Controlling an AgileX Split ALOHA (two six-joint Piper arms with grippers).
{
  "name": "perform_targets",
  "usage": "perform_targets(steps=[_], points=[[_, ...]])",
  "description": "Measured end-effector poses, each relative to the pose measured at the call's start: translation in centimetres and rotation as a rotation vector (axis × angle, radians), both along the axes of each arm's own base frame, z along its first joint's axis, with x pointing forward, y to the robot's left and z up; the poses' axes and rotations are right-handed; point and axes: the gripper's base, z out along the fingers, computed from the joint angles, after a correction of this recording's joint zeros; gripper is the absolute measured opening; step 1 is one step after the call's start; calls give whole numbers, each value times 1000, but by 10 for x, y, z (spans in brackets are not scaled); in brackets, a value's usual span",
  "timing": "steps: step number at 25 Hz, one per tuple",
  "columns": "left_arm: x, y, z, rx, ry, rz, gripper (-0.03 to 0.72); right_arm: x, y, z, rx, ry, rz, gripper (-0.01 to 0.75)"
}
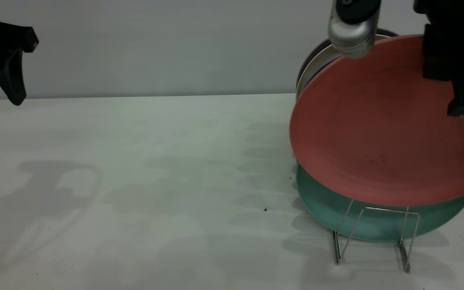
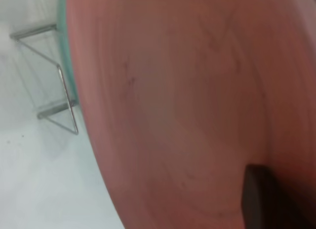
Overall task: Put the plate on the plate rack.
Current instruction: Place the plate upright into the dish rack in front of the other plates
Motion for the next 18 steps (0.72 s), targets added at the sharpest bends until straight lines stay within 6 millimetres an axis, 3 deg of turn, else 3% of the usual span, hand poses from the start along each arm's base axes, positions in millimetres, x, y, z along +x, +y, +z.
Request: perform_targets(steps=[8,18], points=[[1,-1,0,-13,-7,6,487,1,-2,-4,39,18,-8,79],[1,-1,0,-14,-11,7,487,-4,-2,-36,44,69,2,79]])
